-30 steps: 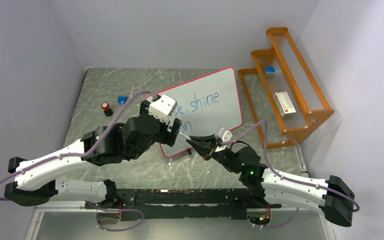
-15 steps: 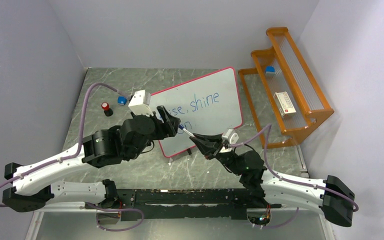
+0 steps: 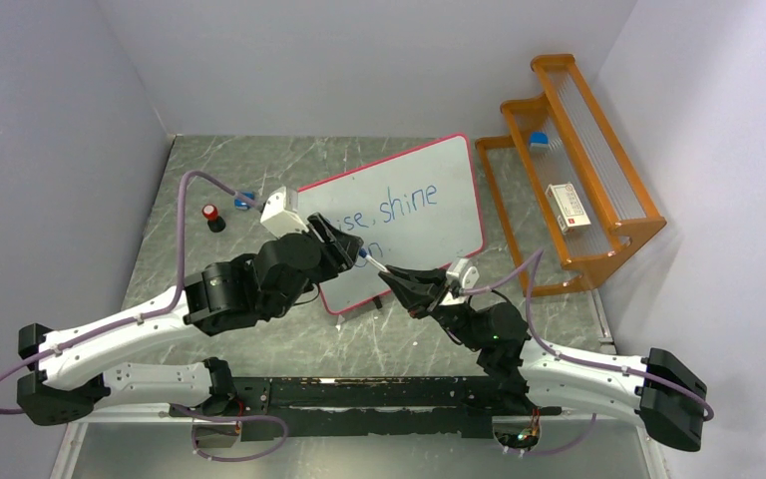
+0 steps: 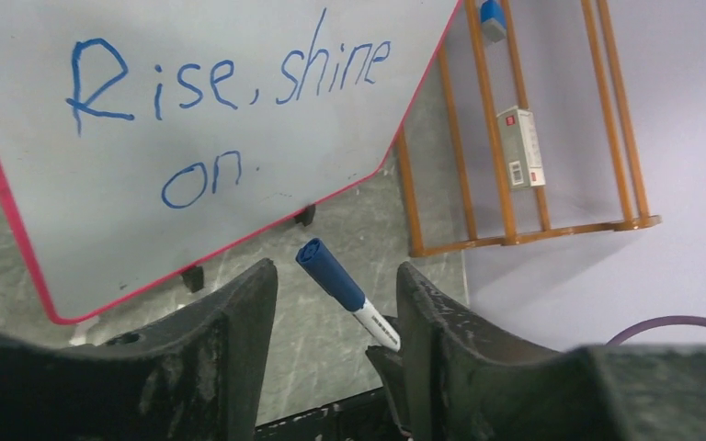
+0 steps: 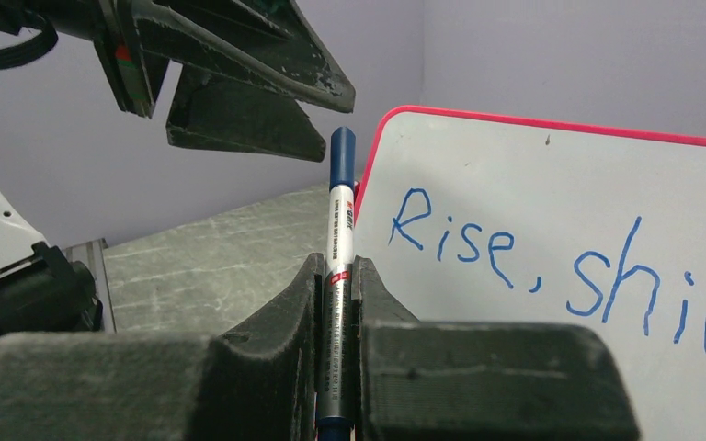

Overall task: Write a sentence on the whiteboard
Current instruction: Close the pen cap at the center of the board.

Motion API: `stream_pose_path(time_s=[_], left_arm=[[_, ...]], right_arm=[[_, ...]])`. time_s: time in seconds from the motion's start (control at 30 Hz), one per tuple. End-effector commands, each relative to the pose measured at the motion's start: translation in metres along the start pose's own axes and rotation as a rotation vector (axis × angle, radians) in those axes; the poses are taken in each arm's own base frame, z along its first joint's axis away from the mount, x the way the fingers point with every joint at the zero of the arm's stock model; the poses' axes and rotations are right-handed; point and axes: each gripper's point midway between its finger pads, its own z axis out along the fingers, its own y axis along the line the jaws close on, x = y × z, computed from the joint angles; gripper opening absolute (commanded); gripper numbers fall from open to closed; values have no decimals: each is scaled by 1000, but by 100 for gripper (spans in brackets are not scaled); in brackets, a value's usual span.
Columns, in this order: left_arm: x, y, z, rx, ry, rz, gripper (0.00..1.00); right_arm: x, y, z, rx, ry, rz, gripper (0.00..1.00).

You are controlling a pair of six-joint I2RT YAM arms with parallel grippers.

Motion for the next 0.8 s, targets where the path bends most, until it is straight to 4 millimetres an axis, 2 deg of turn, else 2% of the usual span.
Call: stream_pose_path(time_s=[0.0, 0.2, 0.5, 0.63, 0.77], left_arm=[[3, -10, 8, 37, -3, -100, 51], [10, -4, 16, 26, 5, -150, 37], [19, 0, 25, 62, 27, -219, 21], [26, -8, 24, 136, 54, -263, 6], [31, -20, 18, 240, 86, -282, 5]], right_arm=[[-12, -2, -2, 9, -54, 12, 0], [-11, -1, -2, 5, -55, 16, 0], [-10, 0, -4, 2, -70, 38, 0], [-12, 2, -5, -3, -90, 83, 0], [-16, 0, -4, 17, -113, 124, 0]])
